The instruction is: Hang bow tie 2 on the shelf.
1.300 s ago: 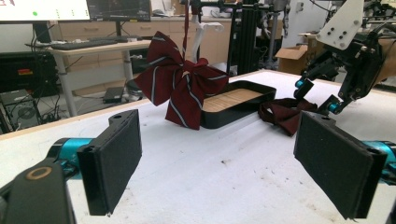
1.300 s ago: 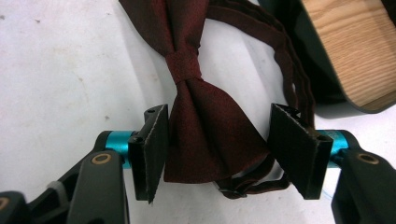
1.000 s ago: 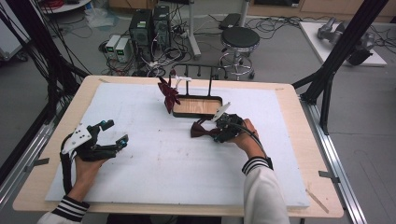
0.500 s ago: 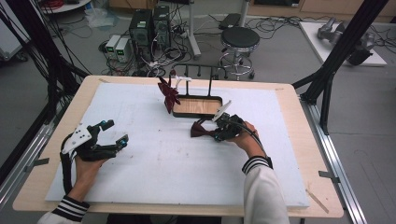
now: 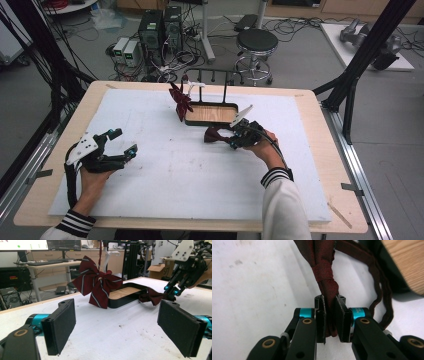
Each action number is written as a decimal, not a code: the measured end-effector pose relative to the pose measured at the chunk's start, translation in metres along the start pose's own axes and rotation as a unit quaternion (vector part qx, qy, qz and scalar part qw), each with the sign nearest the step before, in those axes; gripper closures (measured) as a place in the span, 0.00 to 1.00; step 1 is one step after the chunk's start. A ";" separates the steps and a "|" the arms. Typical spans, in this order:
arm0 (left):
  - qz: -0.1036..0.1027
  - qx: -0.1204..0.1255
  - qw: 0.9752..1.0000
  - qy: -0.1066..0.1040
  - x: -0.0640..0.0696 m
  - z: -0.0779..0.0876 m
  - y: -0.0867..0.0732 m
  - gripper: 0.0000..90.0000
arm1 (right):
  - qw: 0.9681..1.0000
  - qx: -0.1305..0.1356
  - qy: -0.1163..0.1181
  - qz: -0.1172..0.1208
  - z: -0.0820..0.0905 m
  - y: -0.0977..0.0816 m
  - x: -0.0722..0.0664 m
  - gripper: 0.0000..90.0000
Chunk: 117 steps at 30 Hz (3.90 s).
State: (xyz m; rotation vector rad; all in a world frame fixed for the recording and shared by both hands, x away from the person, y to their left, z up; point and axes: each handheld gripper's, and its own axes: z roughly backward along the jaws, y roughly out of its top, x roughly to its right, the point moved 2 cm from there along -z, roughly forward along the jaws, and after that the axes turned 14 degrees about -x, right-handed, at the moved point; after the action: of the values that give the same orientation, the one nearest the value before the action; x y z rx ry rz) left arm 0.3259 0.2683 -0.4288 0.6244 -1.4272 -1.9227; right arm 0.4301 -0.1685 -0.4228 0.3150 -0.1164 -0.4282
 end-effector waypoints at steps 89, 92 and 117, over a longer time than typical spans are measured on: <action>0.003 -0.008 1.000 -0.002 -0.001 -0.003 -0.005 0.18 | 0.863 0.416 -0.114 -0.263 0.092 -0.019 0.042 0.89; 0.003 -0.007 1.000 -0.001 -0.001 -0.003 -0.005 0.18 | 0.863 0.408 -0.119 -0.272 0.092 -0.022 0.044 0.89; 0.004 -0.006 1.000 0.000 -0.003 0.000 -0.005 0.18 | 0.862 0.327 -0.124 -0.367 0.056 -0.052 0.054 0.89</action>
State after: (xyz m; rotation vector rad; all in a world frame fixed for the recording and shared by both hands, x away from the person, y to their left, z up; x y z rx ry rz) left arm 0.3271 0.2713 -0.4337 0.6131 -1.4145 -1.9234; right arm 0.4484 -0.2516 -0.3843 0.9912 -0.4032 -1.1968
